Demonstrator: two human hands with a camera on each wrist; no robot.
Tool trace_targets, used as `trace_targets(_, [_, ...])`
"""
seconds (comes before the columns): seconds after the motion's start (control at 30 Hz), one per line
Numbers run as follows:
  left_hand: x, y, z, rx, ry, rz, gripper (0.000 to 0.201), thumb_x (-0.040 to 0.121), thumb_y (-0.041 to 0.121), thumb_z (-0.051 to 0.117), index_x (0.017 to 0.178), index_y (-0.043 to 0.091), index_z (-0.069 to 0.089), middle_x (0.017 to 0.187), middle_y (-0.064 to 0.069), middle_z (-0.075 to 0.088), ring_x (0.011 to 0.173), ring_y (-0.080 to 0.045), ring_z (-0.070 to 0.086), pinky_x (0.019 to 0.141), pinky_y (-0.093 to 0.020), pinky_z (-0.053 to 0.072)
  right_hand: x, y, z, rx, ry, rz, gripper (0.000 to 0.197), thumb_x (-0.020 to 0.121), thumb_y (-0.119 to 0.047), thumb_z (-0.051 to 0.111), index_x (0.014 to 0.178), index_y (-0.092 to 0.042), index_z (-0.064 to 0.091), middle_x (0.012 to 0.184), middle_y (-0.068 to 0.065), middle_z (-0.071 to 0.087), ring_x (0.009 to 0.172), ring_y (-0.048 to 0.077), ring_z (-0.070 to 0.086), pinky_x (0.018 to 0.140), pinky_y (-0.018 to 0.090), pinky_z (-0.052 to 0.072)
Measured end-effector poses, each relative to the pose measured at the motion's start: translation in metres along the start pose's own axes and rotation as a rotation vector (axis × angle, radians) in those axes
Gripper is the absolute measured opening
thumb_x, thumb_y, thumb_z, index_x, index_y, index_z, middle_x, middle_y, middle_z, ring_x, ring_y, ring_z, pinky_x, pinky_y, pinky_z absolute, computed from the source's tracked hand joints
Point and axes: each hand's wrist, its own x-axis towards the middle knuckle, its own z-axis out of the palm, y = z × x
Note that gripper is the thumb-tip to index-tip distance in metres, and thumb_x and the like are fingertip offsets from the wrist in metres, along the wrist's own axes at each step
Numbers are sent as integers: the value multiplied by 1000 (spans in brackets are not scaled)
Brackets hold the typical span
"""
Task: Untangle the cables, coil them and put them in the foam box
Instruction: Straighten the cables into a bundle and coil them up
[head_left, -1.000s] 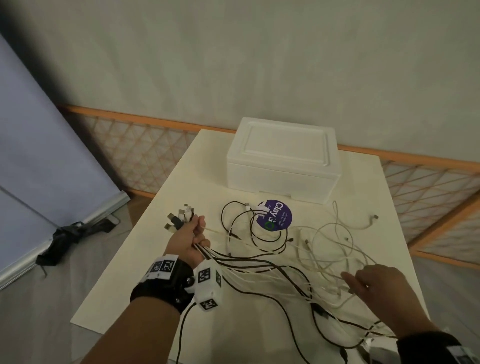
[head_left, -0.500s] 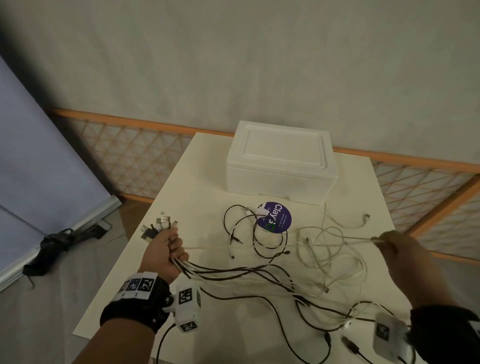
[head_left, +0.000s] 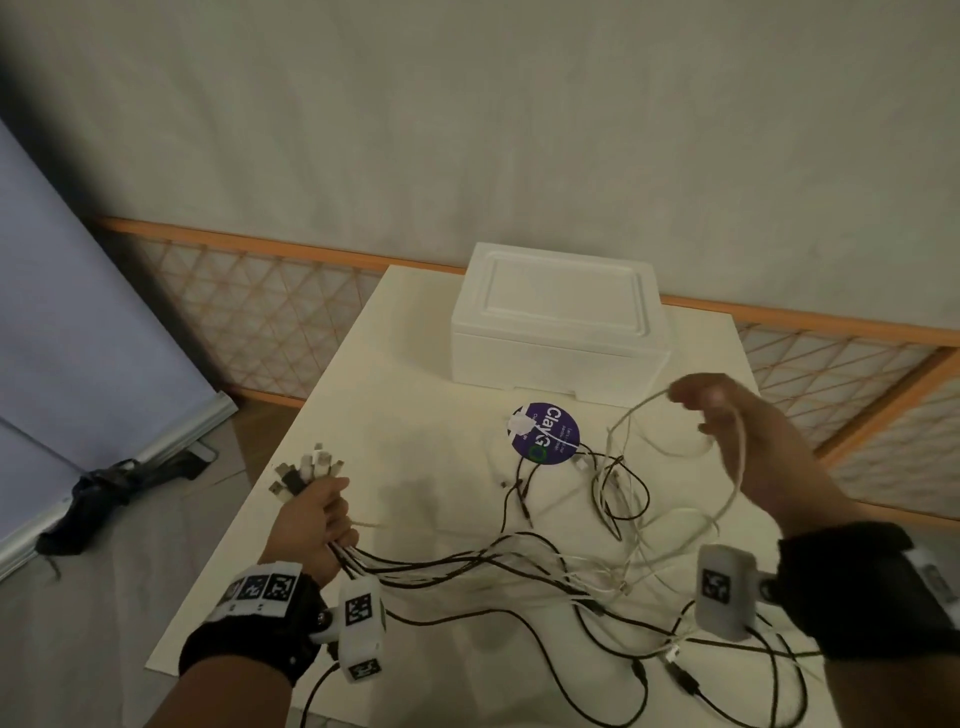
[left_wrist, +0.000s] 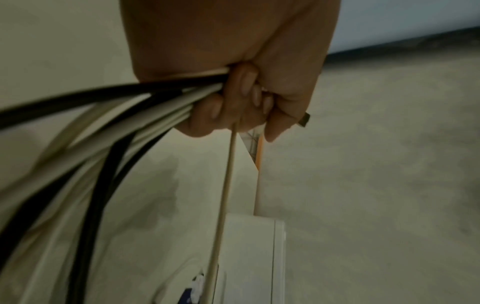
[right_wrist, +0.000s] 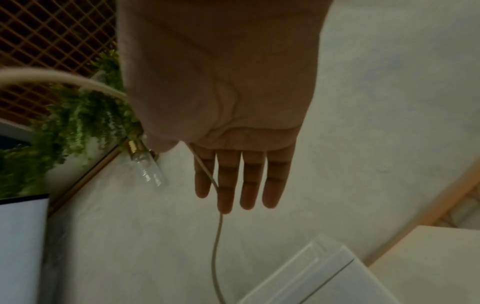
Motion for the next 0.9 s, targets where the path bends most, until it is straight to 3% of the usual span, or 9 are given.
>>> trace_targets(0.07, [-12, 2, 16, 60, -103, -8, 40, 92, 9, 50, 59, 20, 30, 39, 6, 23, 28, -9, 18, 37, -19, 18, 3, -9, 14, -174, -24, -71, 40, 93, -54, 38, 113, -27, 61, 105, -5, 65, 98, 14, 60, 83, 24, 46])
trace_targets(0.17, [-31, 5, 44, 160, -261, 23, 36, 90, 16, 57, 60, 17, 37, 43, 5, 26, 30, -8, 19, 40, -22, 18, 8, -32, 36, -110, -18, -109, 23, 96, -21, 51, 117, -23, 62, 109, -2, 66, 99, 12, 62, 87, 15, 45])
trace_targets(0.23, [-44, 4, 65, 254, -361, 44, 24, 86, 26, 60, 71, 9, 55, 44, 5, 28, 32, -7, 20, 41, -22, 20, 6, -45, 58, -64, -173, -96, 37, 94, -7, 52, 123, -28, 60, 120, -10, 62, 107, 5, 60, 96, 16, 43])
trace_targets(0.33, [-59, -2, 93, 324, -461, -18, 35, 82, 36, 60, 93, 4, 68, 46, 5, 29, 31, -7, 21, 40, -20, 21, -3, -56, 100, -141, -391, -267, 54, 90, 5, 46, 133, -26, 52, 131, -12, 56, 117, 3, 54, 104, 12, 35])
trace_targets(0.5, [-64, -5, 101, 218, -501, -94, 26, 80, 42, 59, 77, 18, 69, 47, 6, 30, 31, -5, 20, 38, -18, 21, -11, -44, 142, -345, -472, -424, 77, 75, 6, 41, 147, -18, 30, 136, 6, 55, 121, 20, 54, 95, 39, 49])
trace_targets(0.6, [-62, -5, 95, 222, -434, -82, 29, 92, 34, 54, 97, 11, 71, 43, 8, 32, 31, -4, 22, 37, -17, 24, -23, -40, 154, -411, -532, -535, 76, 70, 3, 46, 142, -17, 34, 132, 8, 58, 119, 25, 58, 81, 47, 55])
trace_targets(0.73, [-58, -5, 86, 228, -413, -63, 16, 91, 17, 53, 94, 5, 64, 44, 8, 29, 30, -5, 22, 39, -19, 24, -28, -32, 151, -319, -387, -619, 61, 71, 4, 56, 126, -24, 53, 112, -3, 69, 98, 18, 66, 77, 36, 56])
trace_targets(0.83, [-59, 1, 79, 222, -465, -38, 11, 80, 15, 58, 83, 5, 62, 45, 7, 27, 30, -6, 21, 39, -19, 27, -26, -14, 133, -402, -69, -320, 58, 64, 0, 72, 115, -24, 57, 111, -4, 65, 99, 17, 61, 86, 34, 52])
trace_targets(0.9, [-60, 7, 75, 265, -512, -27, 13, 72, 13, 64, 80, 4, 60, 44, 7, 27, 29, -6, 21, 39, -19, 28, -25, -1, 124, -457, -27, -163, 64, 65, -10, 75, 121, -25, 49, 122, -2, 56, 109, 23, 56, 93, 33, 44])
